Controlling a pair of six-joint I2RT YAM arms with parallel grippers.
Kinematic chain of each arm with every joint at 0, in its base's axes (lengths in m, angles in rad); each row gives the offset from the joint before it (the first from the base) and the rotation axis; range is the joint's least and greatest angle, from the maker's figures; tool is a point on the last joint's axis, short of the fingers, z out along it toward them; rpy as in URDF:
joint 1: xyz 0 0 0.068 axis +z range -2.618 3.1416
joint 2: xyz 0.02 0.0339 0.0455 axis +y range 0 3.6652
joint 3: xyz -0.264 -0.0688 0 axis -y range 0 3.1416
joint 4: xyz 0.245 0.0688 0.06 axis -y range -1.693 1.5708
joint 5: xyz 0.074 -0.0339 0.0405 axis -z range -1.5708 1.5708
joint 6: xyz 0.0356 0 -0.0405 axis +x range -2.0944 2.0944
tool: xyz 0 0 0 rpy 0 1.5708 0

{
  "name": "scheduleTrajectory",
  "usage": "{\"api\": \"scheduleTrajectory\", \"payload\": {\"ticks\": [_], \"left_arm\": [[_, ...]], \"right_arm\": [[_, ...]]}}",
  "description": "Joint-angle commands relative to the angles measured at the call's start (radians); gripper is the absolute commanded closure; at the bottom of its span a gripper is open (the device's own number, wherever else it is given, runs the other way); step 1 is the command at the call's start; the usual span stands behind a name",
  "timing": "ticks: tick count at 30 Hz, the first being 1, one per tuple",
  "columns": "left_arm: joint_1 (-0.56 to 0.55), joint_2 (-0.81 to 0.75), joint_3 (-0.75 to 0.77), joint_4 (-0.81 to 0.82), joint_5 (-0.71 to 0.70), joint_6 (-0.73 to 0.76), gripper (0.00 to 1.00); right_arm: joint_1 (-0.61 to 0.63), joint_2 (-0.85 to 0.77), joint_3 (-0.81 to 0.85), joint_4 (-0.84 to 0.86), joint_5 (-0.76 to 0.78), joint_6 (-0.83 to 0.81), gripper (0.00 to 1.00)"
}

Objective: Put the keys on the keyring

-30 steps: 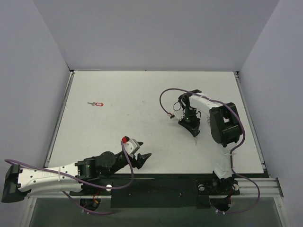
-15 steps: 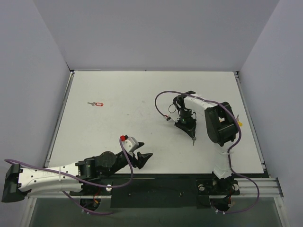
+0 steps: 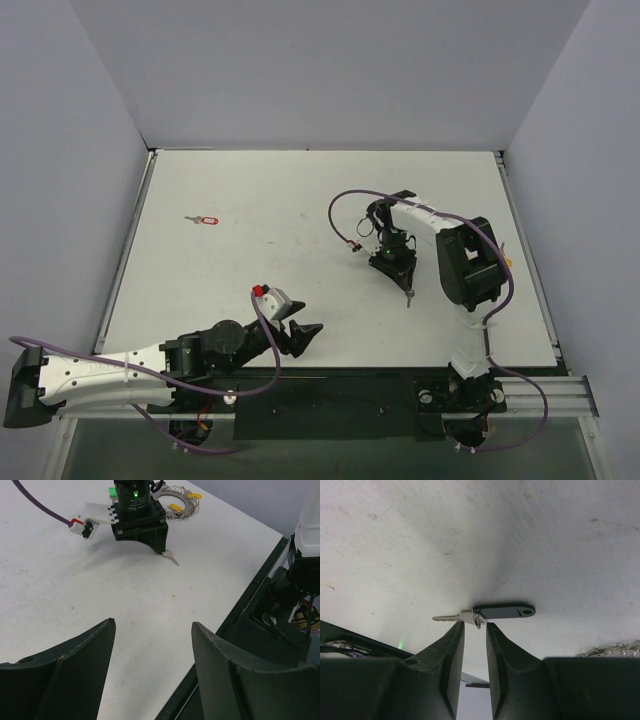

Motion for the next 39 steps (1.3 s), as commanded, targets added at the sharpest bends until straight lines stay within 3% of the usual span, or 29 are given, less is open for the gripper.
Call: {"api": "scheduleTrajectory", "payload": {"ticks": [1, 9, 16, 18, 20, 21, 23, 24, 25, 27, 32, 39], "left_arm": [[-0.006, -0.013, 0.022, 0.041, 0.006, -0.014, 0.28], [-0.004, -0.042, 0.033, 0.047, -0.005, -0.018, 0.25], [0.066, -0.085, 0.137, -0.071, -0.052, -0.035, 0.03], [0.163, -0.082, 0.204, -0.175, -0.019, -0.076, 0.03], [0.334, -0.061, 0.278, -0.333, 0.102, -0.112, 0.03], [0.452, -0.037, 0.296, -0.364, 0.224, -0.135, 0.03], [0.659, 0.022, 0.356, -0.455, 0.419, -0.144, 0.03], [0.712, 0.046, 0.385, -0.505, 0.535, -0.140, 0.03], [0.805, 0.091, 0.392, -0.522, 0.581, -0.118, 0.03], [0.881, 0.149, 0.409, -0.570, 0.632, -0.075, 0.03], [0.890, 0.165, 0.343, -0.498, 0.630, -0.023, 0.03], [0.924, 0.119, 0.326, -0.475, 0.593, 0.022, 0.04]], "right_arm": [[-0.012, -0.115, 0.016, -0.057, -0.002, 0.008, 0.78], [-0.098, -0.279, -0.022, -0.058, -0.095, -0.012, 0.76], [-0.317, -0.578, -0.127, -0.029, -0.428, -0.108, 0.74], [-0.411, -0.668, -0.176, 0.036, -0.486, -0.104, 0.70], [-0.526, -0.731, -0.242, 0.154, -0.522, -0.056, 0.54], [-0.594, -0.742, -0.283, 0.209, -0.534, 0.014, 0.36], [-0.673, -0.738, -0.297, 0.285, -0.542, 0.091, 0.31], [-0.691, -0.703, -0.290, 0.271, -0.548, 0.108, 0.31], [-0.721, -0.683, -0.253, 0.253, -0.549, 0.126, 0.32], [-0.735, -0.606, -0.195, 0.184, -0.519, 0.157, 0.35], [-0.727, -0.476, -0.132, 0.173, -0.442, 0.309, 0.62], [-0.681, -0.332, -0.121, 0.300, -0.240, 0.563, 0.65]]}}
